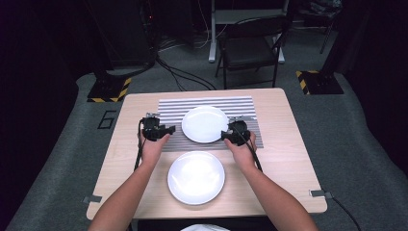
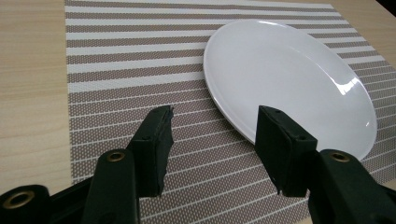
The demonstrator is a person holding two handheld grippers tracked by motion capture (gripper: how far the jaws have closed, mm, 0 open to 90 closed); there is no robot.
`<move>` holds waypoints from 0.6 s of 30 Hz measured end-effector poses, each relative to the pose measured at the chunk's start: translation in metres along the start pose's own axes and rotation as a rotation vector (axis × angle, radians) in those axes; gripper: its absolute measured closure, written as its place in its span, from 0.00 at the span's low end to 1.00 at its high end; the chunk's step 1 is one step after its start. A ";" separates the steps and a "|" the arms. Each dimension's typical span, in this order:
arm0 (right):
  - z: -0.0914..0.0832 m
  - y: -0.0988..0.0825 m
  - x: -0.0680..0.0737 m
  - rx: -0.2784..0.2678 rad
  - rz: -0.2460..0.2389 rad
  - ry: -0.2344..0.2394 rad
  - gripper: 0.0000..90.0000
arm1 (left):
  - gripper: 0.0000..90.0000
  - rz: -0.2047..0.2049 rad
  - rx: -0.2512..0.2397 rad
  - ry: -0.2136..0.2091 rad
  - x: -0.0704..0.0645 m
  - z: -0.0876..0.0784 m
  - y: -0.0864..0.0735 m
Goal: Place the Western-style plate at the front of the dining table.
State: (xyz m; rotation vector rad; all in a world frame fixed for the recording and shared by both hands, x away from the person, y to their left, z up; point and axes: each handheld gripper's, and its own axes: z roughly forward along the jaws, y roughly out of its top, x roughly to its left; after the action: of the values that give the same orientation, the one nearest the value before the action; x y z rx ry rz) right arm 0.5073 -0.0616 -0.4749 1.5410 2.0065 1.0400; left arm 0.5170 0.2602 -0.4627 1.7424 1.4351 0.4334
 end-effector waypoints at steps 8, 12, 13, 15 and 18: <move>-0.015 -0.005 0.001 -0.010 -0.010 0.036 0.52 | 0.51 -0.006 -0.021 -0.025 0.006 -0.013 -0.006; -0.024 -0.008 -0.002 -0.019 -0.006 0.049 0.52 | 0.51 0.015 -0.020 -0.034 0.008 -0.021 -0.013; -0.026 -0.009 -0.002 -0.023 -0.004 0.054 0.52 | 0.51 0.020 -0.024 -0.031 0.008 -0.023 -0.015; -0.030 -0.011 -0.003 -0.030 0.005 0.062 0.52 | 0.51 0.022 -0.024 -0.033 0.010 -0.027 -0.018; -0.037 -0.016 -0.006 -0.039 0.000 0.067 0.51 | 0.51 0.028 -0.027 -0.034 0.011 -0.034 -0.022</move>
State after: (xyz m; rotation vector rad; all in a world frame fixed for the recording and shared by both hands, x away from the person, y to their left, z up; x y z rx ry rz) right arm 0.4728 -0.0806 -0.4644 1.5044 2.0181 1.1385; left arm 0.4825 0.2836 -0.4615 1.7423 1.3772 0.4342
